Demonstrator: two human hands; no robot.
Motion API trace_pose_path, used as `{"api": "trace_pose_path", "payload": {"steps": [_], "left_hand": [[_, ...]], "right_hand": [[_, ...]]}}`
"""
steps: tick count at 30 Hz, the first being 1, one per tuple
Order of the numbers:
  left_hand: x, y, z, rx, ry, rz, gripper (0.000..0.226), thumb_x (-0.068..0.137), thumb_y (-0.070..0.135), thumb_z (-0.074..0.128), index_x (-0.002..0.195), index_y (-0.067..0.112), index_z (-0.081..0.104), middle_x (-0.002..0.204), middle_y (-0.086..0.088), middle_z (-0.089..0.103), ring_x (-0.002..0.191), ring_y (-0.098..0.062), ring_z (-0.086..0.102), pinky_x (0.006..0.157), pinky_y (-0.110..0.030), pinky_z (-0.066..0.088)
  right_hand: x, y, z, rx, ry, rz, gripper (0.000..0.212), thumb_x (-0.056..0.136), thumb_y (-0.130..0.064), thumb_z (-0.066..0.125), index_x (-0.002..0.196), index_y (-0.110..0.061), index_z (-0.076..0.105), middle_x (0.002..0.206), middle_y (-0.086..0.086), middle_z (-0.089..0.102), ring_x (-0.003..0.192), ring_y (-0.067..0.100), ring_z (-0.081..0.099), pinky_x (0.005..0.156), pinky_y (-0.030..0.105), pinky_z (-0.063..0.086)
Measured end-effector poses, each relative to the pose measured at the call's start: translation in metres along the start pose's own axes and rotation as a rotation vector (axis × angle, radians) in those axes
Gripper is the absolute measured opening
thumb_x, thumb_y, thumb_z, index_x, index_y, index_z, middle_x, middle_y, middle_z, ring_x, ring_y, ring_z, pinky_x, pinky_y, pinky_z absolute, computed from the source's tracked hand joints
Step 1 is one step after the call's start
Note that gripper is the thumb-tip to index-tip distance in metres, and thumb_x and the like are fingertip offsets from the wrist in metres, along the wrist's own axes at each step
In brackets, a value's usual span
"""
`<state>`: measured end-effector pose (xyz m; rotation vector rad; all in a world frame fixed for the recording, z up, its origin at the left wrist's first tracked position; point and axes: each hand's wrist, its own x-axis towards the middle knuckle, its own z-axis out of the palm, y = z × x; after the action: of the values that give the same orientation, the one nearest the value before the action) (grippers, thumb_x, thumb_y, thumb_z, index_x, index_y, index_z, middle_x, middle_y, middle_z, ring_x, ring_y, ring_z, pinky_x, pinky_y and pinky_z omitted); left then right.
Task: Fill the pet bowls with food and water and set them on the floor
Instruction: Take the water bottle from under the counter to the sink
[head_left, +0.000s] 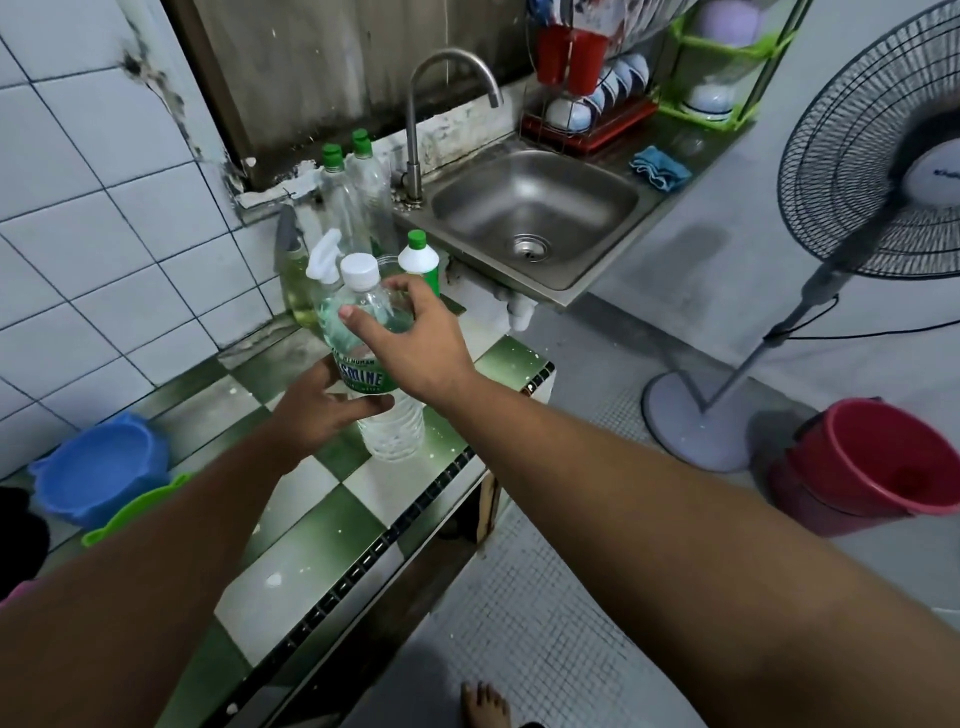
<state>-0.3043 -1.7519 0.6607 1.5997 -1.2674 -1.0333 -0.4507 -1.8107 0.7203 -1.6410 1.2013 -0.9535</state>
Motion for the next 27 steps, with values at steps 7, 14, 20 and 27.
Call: {"api": "trace_pose_path", "payload": {"steps": [7, 14, 20, 27], "left_hand": [[0.01, -0.007, -0.004, 0.03, 0.046, 0.0, 0.053, 0.08, 0.013, 0.086, 0.129, 0.018, 0.066, 0.114, 0.01, 0.075, 0.099, 0.005, 0.069, 0.085, -0.019, 0.054], [0.019, -0.017, -0.018, 0.037, 0.043, -0.015, 0.058, 0.079, 0.015, 0.088, 0.131, 0.024, 0.065, 0.123, 0.008, 0.074, 0.117, -0.012, 0.068, 0.104, -0.04, 0.051], [0.023, -0.019, -0.025, 0.0, 0.075, -0.063, 0.058, 0.078, 0.007, 0.086, 0.131, 0.018, 0.065, 0.121, 0.008, 0.074, 0.105, 0.001, 0.07, 0.09, -0.022, 0.054], [0.03, -0.029, -0.036, 0.004, 0.19, -0.092, 0.056, 0.075, 0.011, 0.088, 0.127, 0.021, 0.067, 0.115, 0.016, 0.071, 0.09, 0.015, 0.066, 0.07, -0.005, 0.049]], "right_hand": [[0.015, 0.006, 0.007, 0.019, -0.055, -0.011, 0.059, 0.074, -0.06, 0.073, 0.121, -0.03, 0.054, 0.123, -0.004, 0.063, 0.111, 0.016, 0.06, 0.097, 0.043, 0.052], [0.028, 0.009, 0.019, 0.034, -0.082, -0.01, 0.058, 0.072, -0.062, 0.073, 0.118, -0.031, 0.055, 0.122, -0.002, 0.064, 0.11, 0.017, 0.061, 0.098, 0.042, 0.052], [0.037, 0.01, 0.032, 0.039, -0.116, -0.019, 0.067, 0.068, -0.068, 0.068, 0.121, -0.029, 0.054, 0.124, -0.001, 0.063, 0.111, 0.018, 0.061, 0.097, 0.044, 0.053], [0.055, 0.008, 0.05, 0.061, -0.205, -0.012, 0.065, 0.077, -0.058, 0.072, 0.13, -0.025, 0.053, 0.128, 0.0, 0.061, 0.114, 0.018, 0.058, 0.101, 0.044, 0.051]]}}
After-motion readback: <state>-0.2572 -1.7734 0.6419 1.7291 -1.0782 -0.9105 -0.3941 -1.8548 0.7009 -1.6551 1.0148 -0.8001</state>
